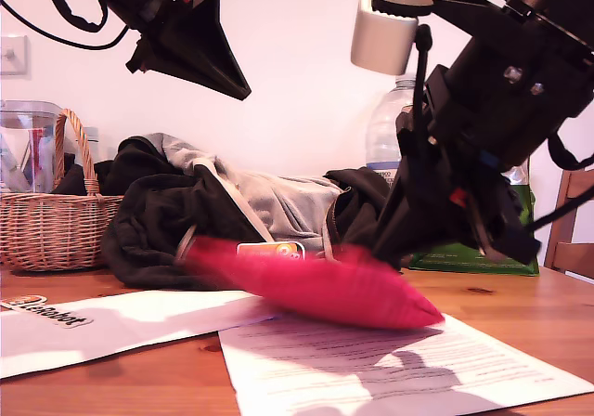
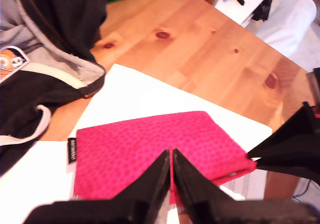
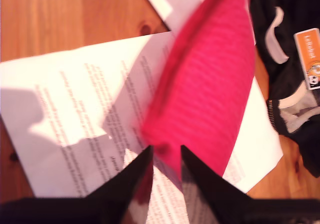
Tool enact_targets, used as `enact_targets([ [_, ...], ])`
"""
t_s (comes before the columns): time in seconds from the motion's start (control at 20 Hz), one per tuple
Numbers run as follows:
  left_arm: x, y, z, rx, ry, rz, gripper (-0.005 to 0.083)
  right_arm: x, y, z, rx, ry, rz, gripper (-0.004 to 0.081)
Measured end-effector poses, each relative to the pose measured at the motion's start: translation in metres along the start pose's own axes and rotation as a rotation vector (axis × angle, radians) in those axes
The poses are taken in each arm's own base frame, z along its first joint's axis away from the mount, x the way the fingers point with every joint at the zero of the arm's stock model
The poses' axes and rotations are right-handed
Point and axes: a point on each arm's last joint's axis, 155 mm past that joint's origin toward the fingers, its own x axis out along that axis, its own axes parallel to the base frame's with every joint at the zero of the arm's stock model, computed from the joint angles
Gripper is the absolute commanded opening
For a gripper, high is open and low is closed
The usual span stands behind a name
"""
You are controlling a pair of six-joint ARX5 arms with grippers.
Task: Open the zipper in the zip bag in front of you
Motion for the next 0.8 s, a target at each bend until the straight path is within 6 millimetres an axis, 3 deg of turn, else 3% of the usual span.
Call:
enact_targets([
  [0.15,0.000,-0.001,0.000,0.000,0.002,-0.002,-0.0020,0.000,0.005,-0.004,-0.011,0.017,0.018,0.0188],
  [0.3,0.000,-0.001,-0.002,-0.004,0.009,-0.004,-0.0020,-0.002,0.003,-0.001,0.085,0.006,0.010,-0.0018],
  [0.35,0.000,-0.001,-0.003,0.002,0.010,-0.003,-0.0020,-0.005,-0.002,0.004,0.155,-0.016,-0.007,-0.0011],
  [0.6,-0.025,-0.005,0.017,0.048,-0.070,0.044,-0.0020,-0.041,-0.050,0.041,0.652,-0.243,-0.125,-0.0012],
  [0.8,-0.048,-0.001,0.054,0.138,-0.267,0.141,-0.0020,-0.053,-0.084,0.038,0.900,-0.334,-0.193,-0.0012],
])
